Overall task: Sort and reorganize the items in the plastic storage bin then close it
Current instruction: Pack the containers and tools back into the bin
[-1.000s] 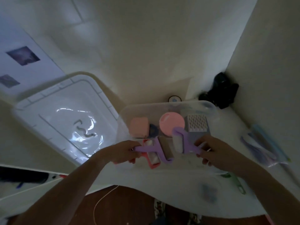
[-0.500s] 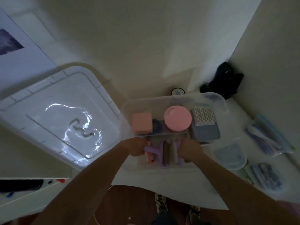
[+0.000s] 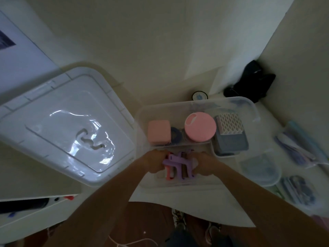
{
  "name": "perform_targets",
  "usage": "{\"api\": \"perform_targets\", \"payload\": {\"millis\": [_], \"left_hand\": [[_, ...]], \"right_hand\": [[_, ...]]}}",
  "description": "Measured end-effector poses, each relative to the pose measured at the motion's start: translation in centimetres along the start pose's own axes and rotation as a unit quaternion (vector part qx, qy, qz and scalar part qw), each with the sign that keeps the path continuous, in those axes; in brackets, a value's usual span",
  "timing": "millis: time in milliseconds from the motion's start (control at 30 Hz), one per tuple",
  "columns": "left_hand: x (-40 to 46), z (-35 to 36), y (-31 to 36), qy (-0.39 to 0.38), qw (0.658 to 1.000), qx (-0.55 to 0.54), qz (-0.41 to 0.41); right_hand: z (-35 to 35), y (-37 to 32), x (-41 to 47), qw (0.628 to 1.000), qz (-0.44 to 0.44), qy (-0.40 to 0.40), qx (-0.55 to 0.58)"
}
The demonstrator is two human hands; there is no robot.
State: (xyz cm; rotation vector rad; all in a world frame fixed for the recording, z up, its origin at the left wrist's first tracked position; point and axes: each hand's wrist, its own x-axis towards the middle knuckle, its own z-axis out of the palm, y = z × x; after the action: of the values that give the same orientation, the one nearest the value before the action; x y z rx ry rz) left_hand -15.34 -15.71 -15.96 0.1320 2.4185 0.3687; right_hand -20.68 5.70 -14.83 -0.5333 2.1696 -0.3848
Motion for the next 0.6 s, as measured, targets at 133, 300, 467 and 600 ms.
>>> {"api": "perform_targets", "payload": {"millis": [133,300,467,600], "left_hand": [[-0.2,-0.1,0.2,0.016,1.000,0.009,-0.014],[-0.7,-0.6,-0.2,0.024,0.988,0.145,-0.038],[-2.0,-1.2,-0.2,0.066,0.964,0.257,-0.012],[-2.7,-1.3,-1.0,0.066,0.955,0.288,-0.001]], "right_hand": [[-0.1,0.1,0.6,0.999,-0.018,-0.028,-0.025],[-0.2,-0.1,1.4,0.999,-0.026,-0.026,-0.017],[1.2,-0.4,2.6,0.997,-0.052,-0.002,0.065],[1.5,-1.5,2.8,0.988,-0.067,-0.043,0.136]]}}
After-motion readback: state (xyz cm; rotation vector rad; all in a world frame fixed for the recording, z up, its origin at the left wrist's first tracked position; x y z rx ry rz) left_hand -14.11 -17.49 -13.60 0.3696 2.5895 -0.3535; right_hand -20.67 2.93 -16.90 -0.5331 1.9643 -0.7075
